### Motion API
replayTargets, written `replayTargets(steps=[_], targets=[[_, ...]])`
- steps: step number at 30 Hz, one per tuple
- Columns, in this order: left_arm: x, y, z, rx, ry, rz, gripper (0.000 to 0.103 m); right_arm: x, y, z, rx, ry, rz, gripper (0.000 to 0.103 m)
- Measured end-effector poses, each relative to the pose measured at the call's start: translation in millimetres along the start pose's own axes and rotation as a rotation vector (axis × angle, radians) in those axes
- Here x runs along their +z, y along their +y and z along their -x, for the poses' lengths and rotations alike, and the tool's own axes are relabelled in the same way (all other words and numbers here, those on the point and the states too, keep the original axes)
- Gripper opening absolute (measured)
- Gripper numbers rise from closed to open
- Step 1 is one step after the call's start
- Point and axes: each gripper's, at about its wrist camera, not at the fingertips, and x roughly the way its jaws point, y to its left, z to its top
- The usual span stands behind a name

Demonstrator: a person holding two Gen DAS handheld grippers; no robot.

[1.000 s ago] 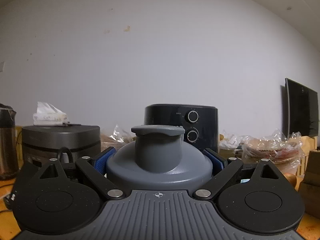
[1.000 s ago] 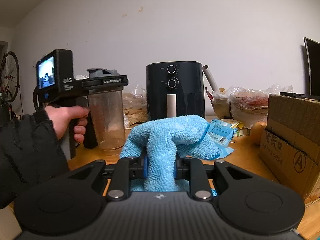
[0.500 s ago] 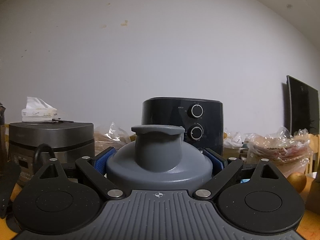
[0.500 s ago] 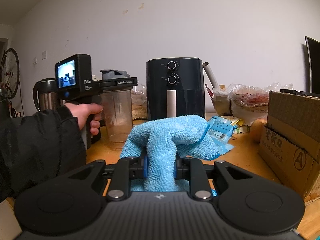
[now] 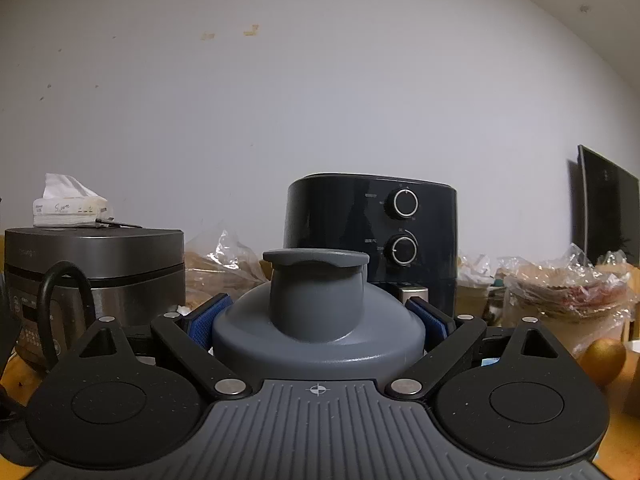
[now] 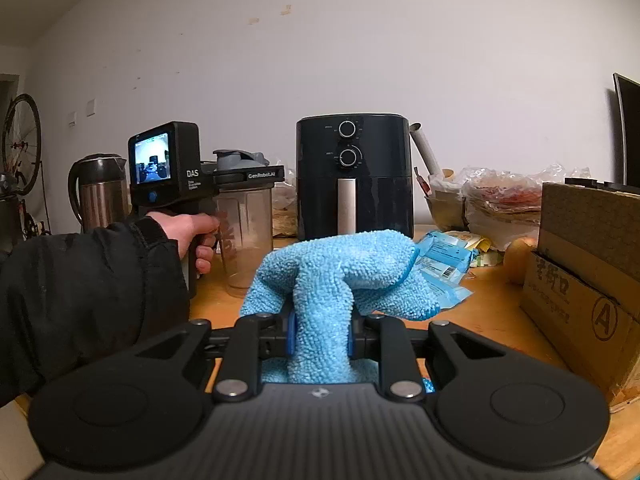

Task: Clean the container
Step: 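Lower the shaker bottle onto the table with the left tool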

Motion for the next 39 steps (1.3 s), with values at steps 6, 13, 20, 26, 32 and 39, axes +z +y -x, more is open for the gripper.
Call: replayTargets(steps=[6,13,20,26,32,39], targets=[[-1.2,-0.2,0.2,0.006,-0.006,0.003,0.094,0.1,2.1,1.0,0.0,-0.002,0.003,0.019],[-1.9,-1.9,1.4,0.015,-0.016,-0.007,0.097,0.6,2.9,1.7,-0.001,-0.004,0.003,0.019],[0.8,-4.9,2.0,0.035,-0.008,-0.024,0.103,0.7,4.5,2.1,0.003,-0.006,0.005,0.019],[-0.5,-5.8,2.8,0.045,0.008,-0.032,0.103,0.5,3.9,1.1,0.002,-0.005,0.005,0.019],[-1.4,-6.2,7.6,0.05,0.025,-0.035,0.103,0.8,3.9,1.6,0.003,-0.005,0.006,0.019],[0.4,-8.3,23.5,0.056,0.018,-0.04,0.103,1.5,1.5,0.9,0.006,-0.006,0.004,0.019]])
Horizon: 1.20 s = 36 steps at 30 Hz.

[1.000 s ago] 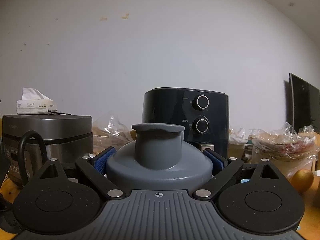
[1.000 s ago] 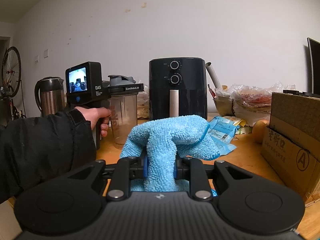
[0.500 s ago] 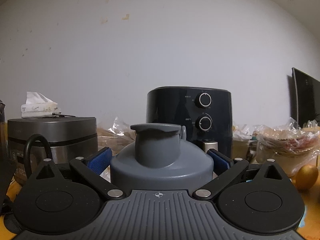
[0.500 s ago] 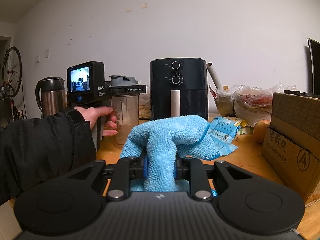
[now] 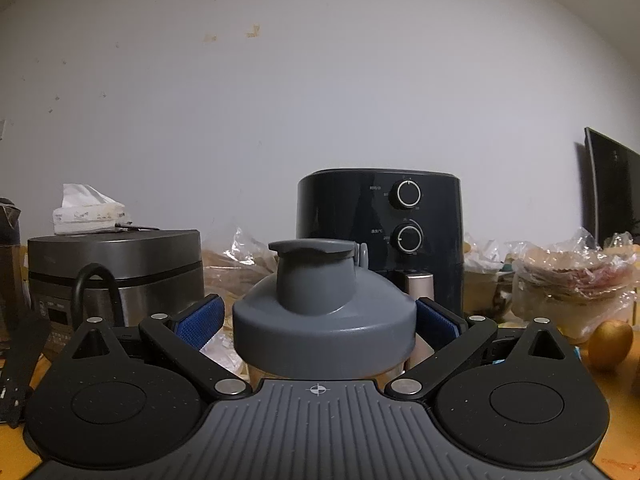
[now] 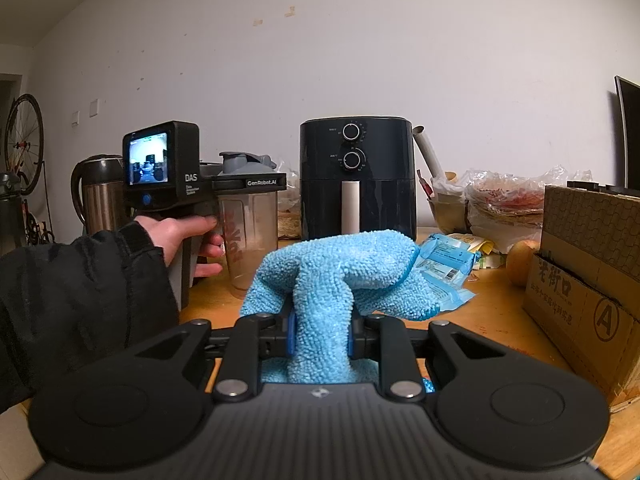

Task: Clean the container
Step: 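Lower the shaker bottle onto the table with the left tool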

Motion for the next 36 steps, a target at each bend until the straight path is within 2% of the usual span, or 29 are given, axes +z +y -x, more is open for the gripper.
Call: replayTargets(steps=[20,36], targets=[[10.4,1.2,61.6,-0.053,-0.007,0.013,0.103,0.4,4.9,4.1,0.014,-0.002,0.004,0.019],[16.8,-2.0,96.4,-0.013,0.023,0.017,0.103,1.0,6.3,6.6,0.018,-0.001,0.004,0.019]])
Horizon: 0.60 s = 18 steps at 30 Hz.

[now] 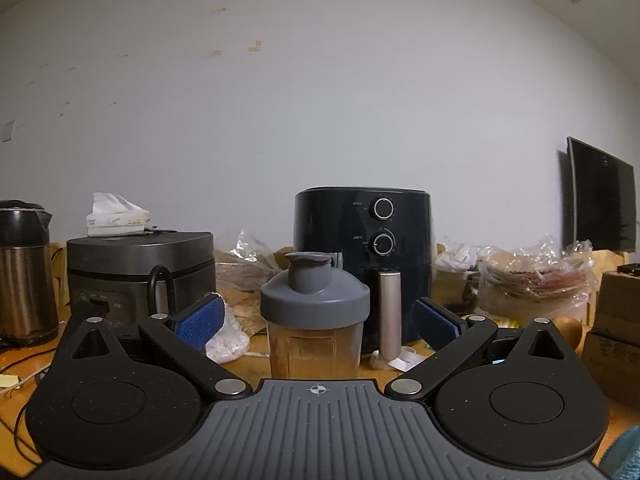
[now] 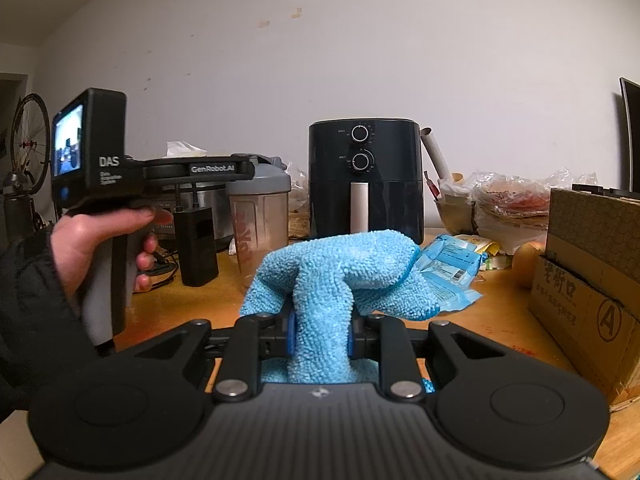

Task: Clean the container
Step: 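Lower the shaker bottle onto the table with the left tool, then open the left tool and pull it back from the bottle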

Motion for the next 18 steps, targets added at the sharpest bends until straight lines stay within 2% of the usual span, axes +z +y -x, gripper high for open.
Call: replayTargets(steps=[8,18], targets=[[-0.2,-7.7,19.7,0.017,0.042,0.014,0.103,0.0,-0.3,1.6,0.001,-0.004,-0.002,0.019],[-8.3,-16.3,40.1,0.074,0.1,0.019,0.103,0.4,-2.0,8.1,-0.005,-0.014,-0.01,0.02]])
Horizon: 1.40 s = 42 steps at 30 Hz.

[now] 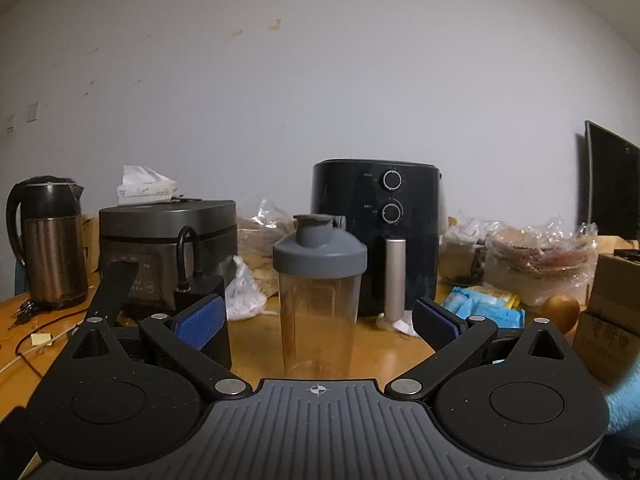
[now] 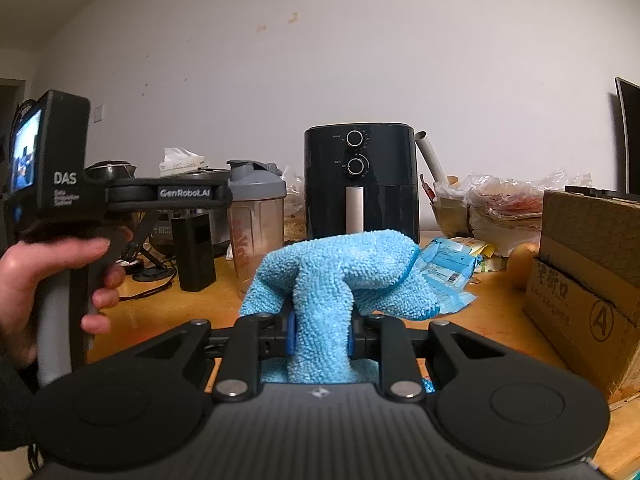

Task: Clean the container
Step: 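Open the left tool and pull it back from the bottle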

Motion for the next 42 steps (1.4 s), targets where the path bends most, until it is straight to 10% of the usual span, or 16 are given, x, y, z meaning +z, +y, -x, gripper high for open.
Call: replayTargets(steps=[30,34,42], targets=[[-11.6,-7.4,35.7,-0.012,0.1,-0.056,0.103,0.7,2.1,6.7,0.009,0.026,0.007,0.037],[-13.4,-4.8,32.8,-0.025,0.132,-0.032,0.103,0.2,2.5,4.9,0.015,0.038,0.001,0.016],[-14.8,-3.3,29.9,-0.039,0.181,-0.014,0.103,4.6,2.1,2.5,0.012,0.064,0.005,0.015]])
